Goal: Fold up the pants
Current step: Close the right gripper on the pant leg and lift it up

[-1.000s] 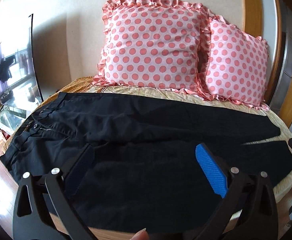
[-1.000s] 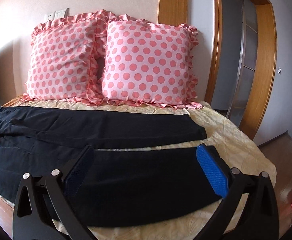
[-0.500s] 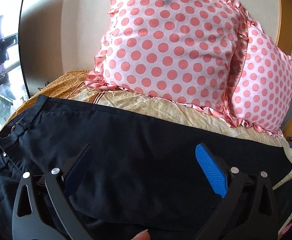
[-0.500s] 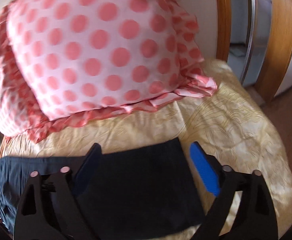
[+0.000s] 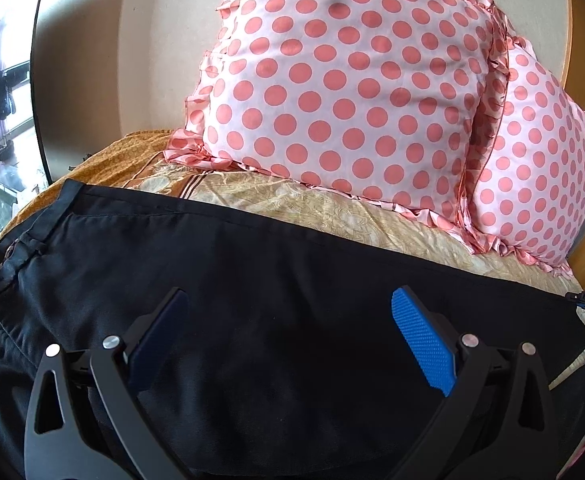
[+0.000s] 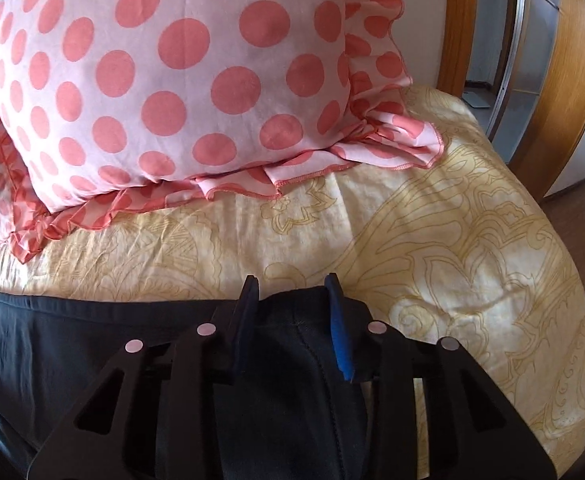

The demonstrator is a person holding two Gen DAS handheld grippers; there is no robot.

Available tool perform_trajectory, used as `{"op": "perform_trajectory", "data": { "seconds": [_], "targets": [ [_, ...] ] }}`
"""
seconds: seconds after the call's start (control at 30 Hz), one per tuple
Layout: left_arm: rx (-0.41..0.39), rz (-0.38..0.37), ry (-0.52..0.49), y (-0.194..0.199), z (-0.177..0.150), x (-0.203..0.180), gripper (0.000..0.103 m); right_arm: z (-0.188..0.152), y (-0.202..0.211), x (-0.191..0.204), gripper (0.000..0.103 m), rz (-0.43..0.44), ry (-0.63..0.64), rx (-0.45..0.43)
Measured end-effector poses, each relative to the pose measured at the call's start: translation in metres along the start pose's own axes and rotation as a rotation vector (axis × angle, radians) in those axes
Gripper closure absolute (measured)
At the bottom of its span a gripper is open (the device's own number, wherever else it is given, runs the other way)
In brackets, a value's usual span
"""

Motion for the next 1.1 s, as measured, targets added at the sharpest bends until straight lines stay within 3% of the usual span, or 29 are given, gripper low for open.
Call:
{"op": "perform_trajectory", "data": {
  "seconds": [0.1,0.17,0.2,0.33,0.43,0.53,0.67,0.8,0.9,1.07,1.1],
  "targets": [
    [0.007,-0.012,0.003,0.001,-0.002,-0.001,0.002,-0.005,0.001,-0.003,0.071,0.018,-0.014,0.007],
    [0.008,-0.016,0.003,0.004,-0.003,0.0,0.002,-0.005,0.006,-0.006,0.088,0.031,-0.007,-0.012],
    [0.006,-0.018,0.004,0.007,-0.002,0.001,0.002,-0.006,0.012,-0.005,0.092,0.062,-0.016,-0.028],
    [-0.012,0.009,0.009,0.017,0.001,0.009,0.003,-0.017,0.063,0.0,0.092,0.164,0.001,-0.149],
    [-0.076,0.05,0.012,0.03,0.006,0.018,0.003,-0.031,0.101,0.01,0.092,0.217,0.03,-0.232],
    [-0.128,0.065,0.016,0.043,0.01,0.025,0.002,-0.062,0.141,0.017,0.092,0.267,0.048,-0.31],
    [-0.123,0.063,-0.035,0.054,0.015,0.027,0.002,-0.121,0.182,0.021,0.092,0.326,0.026,-0.389],
    [-0.087,0.018,0.003,0.054,0.017,0.033,0.002,-0.186,0.191,0.02,0.092,0.328,-0.037,-0.396],
    [-0.08,0.029,0.0,0.054,0.016,0.034,0.002,-0.223,0.185,0.021,0.092,0.288,-0.064,-0.366],
    [-0.063,0.052,-0.023,0.047,0.015,0.034,0.002,-0.242,0.179,0.027,0.09,0.18,-0.061,-0.323],
    [-0.06,0.051,-0.023,0.046,0.014,0.037,0.002,-0.244,0.185,0.027,0.078,0.157,-0.067,-0.328]
  ]
}}
Point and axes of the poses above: each gripper's, at about its wrist camera, not at the fingertips, and y roughly against the way its jaws point, x to its left, z to its top, the point moved 6 cm from there along -y, roughly the way its jaws point, and after that the axes turned 7 degrees about z, right-handed, at the moved point
